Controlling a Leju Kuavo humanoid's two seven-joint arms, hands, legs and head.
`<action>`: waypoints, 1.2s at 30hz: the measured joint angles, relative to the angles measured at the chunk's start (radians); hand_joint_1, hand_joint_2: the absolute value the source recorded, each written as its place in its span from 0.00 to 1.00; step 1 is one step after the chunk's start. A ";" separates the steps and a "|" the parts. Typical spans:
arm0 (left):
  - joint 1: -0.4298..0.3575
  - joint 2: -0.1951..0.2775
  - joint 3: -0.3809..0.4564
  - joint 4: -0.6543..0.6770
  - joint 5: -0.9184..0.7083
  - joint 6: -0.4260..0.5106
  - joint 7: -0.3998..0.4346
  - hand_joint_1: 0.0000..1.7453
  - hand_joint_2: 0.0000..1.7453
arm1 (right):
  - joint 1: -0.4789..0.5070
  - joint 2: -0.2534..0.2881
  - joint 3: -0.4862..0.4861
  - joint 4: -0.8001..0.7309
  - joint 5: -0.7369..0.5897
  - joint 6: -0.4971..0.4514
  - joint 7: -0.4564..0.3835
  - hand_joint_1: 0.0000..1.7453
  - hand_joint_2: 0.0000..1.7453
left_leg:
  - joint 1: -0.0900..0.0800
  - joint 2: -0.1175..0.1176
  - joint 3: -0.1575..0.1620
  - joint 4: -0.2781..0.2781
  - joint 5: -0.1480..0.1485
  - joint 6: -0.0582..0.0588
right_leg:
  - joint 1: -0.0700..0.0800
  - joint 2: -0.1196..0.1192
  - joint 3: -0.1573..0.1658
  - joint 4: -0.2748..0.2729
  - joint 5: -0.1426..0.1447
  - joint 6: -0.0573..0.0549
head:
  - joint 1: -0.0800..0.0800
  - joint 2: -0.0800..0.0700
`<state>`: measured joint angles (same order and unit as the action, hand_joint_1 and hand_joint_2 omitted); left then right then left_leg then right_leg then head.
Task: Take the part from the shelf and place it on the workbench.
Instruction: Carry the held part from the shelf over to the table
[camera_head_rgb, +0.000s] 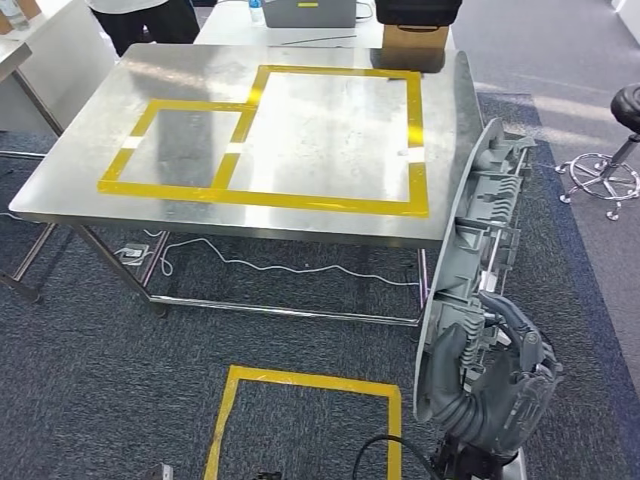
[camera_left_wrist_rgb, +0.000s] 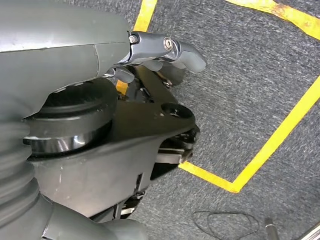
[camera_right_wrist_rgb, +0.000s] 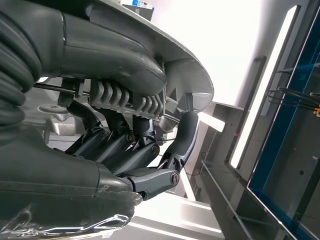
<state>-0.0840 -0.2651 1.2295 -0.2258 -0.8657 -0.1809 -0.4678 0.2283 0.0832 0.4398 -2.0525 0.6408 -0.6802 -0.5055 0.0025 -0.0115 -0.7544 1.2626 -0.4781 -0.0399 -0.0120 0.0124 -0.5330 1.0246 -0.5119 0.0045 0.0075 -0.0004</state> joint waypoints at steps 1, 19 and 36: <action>0.000 0.000 0.000 0.000 0.000 0.003 0.001 0.00 1.00 | 0.000 0.000 0.001 0.000 0.001 0.000 0.000 1.00 1.00 | 0.000 0.000 0.027 -0.061 0.044 0.003 | -0.001 0.000 0.013 0.000 -0.008 0.004 | 0.000 0.000; 0.008 -0.003 0.001 0.000 0.009 0.057 0.021 0.00 1.00 | 0.000 -0.003 0.005 0.002 0.009 0.000 0.000 1.00 1.00 | -0.005 -0.012 0.338 -0.277 -0.107 0.041 | 0.009 -0.007 -0.190 0.067 0.088 0.036 | 0.012 0.000; -0.007 -0.007 0.001 0.000 0.016 0.072 0.027 0.00 1.00 | -0.002 -0.005 0.006 0.008 0.015 0.000 0.001 1.00 1.00 | -0.001 0.004 0.159 -0.260 0.020 0.016 | 0.005 0.005 -0.094 0.014 0.076 0.024 | 0.005 0.000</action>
<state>-0.0908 -0.2720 1.2306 -0.2258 -0.8501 -0.1094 -0.4403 0.2261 0.0782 0.4458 -2.0449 0.6560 -0.6806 -0.5041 0.0018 -0.0079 -0.5957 1.0023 -0.4576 -0.0235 -0.0070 0.0178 -0.6270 1.0388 -0.4356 0.0289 0.0123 -0.0004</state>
